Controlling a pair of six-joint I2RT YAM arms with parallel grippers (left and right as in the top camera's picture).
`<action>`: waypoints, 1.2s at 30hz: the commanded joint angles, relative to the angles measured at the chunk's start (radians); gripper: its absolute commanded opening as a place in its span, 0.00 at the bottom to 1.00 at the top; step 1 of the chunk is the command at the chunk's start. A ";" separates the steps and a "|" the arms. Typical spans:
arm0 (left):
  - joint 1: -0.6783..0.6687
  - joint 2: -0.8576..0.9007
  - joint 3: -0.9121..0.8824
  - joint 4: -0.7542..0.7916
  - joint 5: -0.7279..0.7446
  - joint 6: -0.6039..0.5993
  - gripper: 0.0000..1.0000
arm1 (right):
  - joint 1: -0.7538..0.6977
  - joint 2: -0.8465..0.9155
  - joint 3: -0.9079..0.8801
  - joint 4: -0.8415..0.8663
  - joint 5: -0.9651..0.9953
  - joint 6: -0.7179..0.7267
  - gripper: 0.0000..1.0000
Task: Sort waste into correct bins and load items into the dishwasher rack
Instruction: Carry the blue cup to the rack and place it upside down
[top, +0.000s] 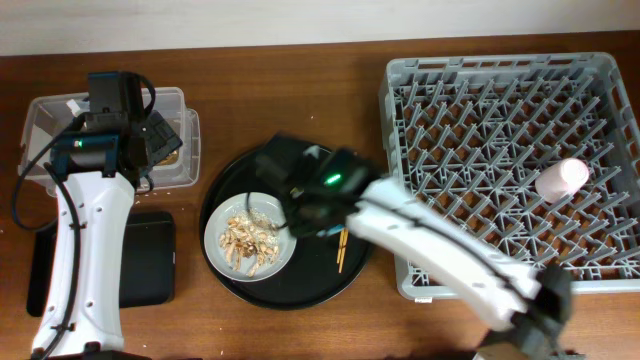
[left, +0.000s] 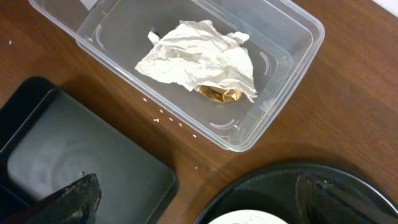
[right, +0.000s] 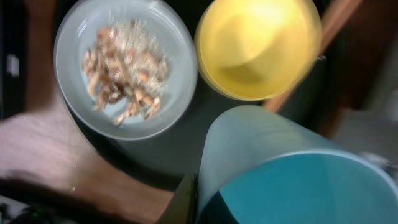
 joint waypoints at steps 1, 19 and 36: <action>0.002 0.005 0.000 0.001 0.000 -0.013 0.99 | -0.217 -0.194 0.054 -0.054 0.011 -0.100 0.04; 0.002 0.005 0.000 0.001 0.000 -0.013 0.99 | -1.555 0.134 -0.429 -0.064 -1.352 -1.361 0.04; 0.002 0.005 0.000 0.001 0.000 -0.013 0.99 | -1.445 0.222 -0.429 -0.111 -1.439 -1.357 0.04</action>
